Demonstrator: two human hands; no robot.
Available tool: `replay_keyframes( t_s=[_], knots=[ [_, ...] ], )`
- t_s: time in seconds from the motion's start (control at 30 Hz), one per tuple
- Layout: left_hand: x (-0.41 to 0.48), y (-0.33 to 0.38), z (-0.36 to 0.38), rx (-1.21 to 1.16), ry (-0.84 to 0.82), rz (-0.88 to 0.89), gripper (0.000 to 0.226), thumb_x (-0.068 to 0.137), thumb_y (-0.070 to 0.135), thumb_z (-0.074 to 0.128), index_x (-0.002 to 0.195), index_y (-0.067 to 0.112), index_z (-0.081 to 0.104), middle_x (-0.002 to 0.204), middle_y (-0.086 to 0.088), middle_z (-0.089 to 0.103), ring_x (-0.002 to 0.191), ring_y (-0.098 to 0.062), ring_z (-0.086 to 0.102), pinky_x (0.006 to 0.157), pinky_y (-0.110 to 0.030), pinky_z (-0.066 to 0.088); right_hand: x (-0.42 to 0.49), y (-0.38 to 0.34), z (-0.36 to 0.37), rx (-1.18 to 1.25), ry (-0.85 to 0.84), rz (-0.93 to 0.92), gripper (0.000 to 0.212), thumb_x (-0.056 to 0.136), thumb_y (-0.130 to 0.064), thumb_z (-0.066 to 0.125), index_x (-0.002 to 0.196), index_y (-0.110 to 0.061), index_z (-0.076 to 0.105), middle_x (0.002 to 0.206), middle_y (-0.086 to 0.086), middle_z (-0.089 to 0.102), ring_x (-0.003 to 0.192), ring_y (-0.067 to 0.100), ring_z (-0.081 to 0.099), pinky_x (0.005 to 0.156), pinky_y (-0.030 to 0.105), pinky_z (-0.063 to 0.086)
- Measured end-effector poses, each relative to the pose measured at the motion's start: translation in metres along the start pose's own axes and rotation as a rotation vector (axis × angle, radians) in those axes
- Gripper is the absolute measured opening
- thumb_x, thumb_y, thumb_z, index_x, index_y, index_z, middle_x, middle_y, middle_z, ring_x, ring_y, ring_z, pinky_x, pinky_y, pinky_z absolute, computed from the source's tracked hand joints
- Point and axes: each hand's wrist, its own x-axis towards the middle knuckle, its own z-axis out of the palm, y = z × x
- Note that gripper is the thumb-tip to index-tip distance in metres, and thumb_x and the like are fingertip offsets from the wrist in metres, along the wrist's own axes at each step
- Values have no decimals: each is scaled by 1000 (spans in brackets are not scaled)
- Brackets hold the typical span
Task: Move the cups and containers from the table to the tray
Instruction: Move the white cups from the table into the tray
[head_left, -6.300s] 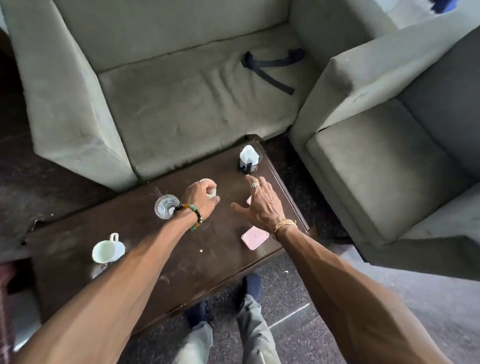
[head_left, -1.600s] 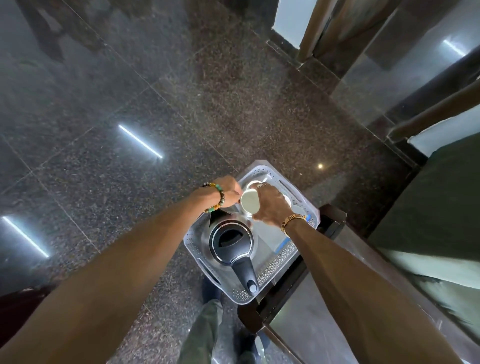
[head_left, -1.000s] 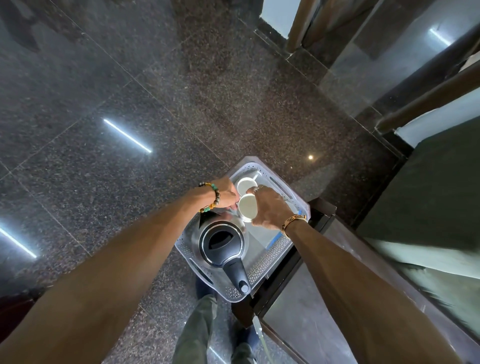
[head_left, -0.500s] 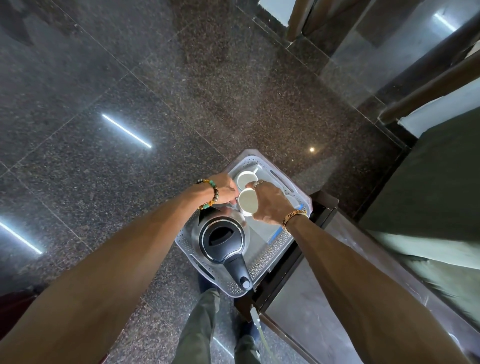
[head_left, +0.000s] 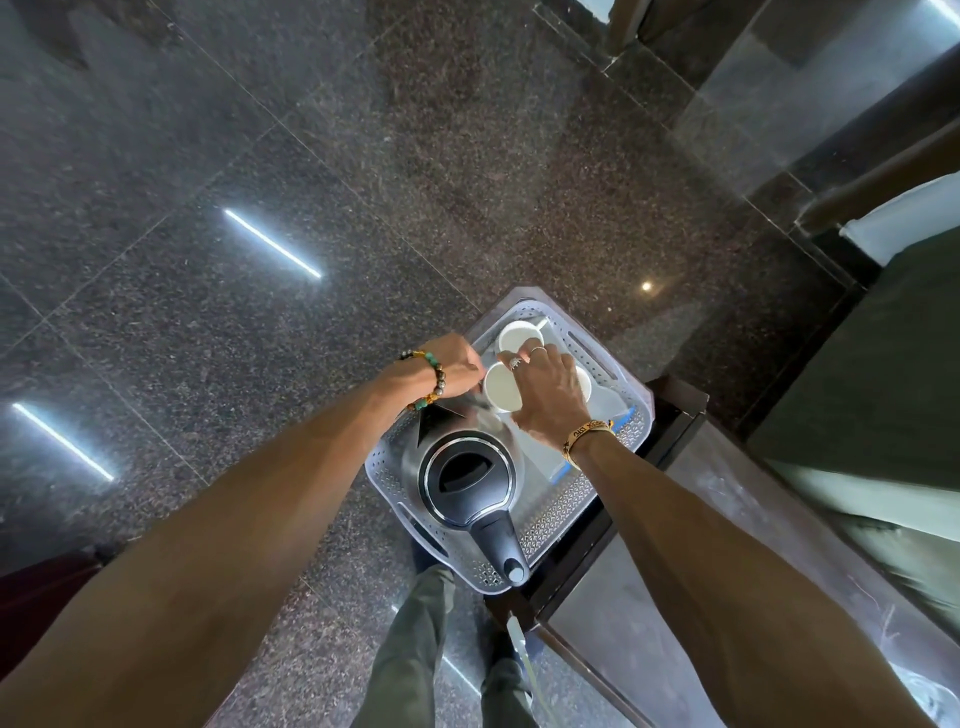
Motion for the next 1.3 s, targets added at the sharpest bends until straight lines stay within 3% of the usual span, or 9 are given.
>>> replay_keyframes(
  t_s=[0.1,0.2,0.5,0.67,0.9,1.0,1.07,1.23,1.3],
  knots=[
    [4,-4,-2,-26,2,-12,16,86,26,64,88,19,78,109,0,73,81,-13,65,72,-24,51,6,0,-1,-33,-13,-44,80,69,-19,84,141,-20,48,131,11,50,118,31,50,98,41,41],
    [5,-6,-3,-32,17,-12,13,84,24,66,88,19,78,106,1,74,84,-12,64,70,-21,43,13,-3,-4,-43,-38,-73,80,70,-20,84,141,-20,47,133,11,49,121,30,49,100,42,42],
    [5,-19,-9,-26,41,-49,15,80,20,66,90,21,78,93,4,75,79,-16,66,61,-19,46,26,-18,-2,-107,-44,-95,66,66,-18,84,128,-11,59,127,15,52,117,35,50,97,43,41],
    [10,-19,-7,5,71,-43,16,83,21,70,98,22,76,104,3,75,81,-14,64,77,-20,49,30,-19,0,-195,-30,-137,70,67,-26,83,131,-14,58,127,13,51,117,33,47,98,44,40],
    [11,-15,-2,47,88,-21,18,89,14,63,99,19,77,107,1,74,71,-11,62,74,-17,48,30,-17,-2,-254,-46,-182,62,73,-22,82,130,-12,59,132,11,47,118,30,47,97,41,45],
    [6,-12,-3,55,76,-17,19,90,16,63,104,19,76,112,0,73,88,-17,67,85,-19,49,27,-19,-8,-257,-67,-183,60,74,-16,81,129,-11,59,134,11,46,118,31,47,96,42,47],
    [0,-7,-5,52,70,-18,20,90,17,63,105,20,74,115,-1,72,93,-19,67,91,-23,51,23,-18,-12,-231,-70,-173,64,75,-10,78,134,-13,55,137,11,44,120,31,47,96,41,47],
    [-18,15,-12,69,87,38,23,93,12,55,108,14,72,115,-7,70,84,-18,63,70,-18,50,-6,-9,-30,-80,-23,-43,72,75,-17,81,139,-13,50,134,10,48,122,29,47,102,40,47],
    [-31,34,-17,75,99,76,25,93,14,55,113,13,70,121,-9,68,101,-23,65,87,-27,54,-30,-1,-45,42,38,80,77,73,-25,83,142,-13,49,134,9,49,124,29,48,105,40,45]
  ],
)
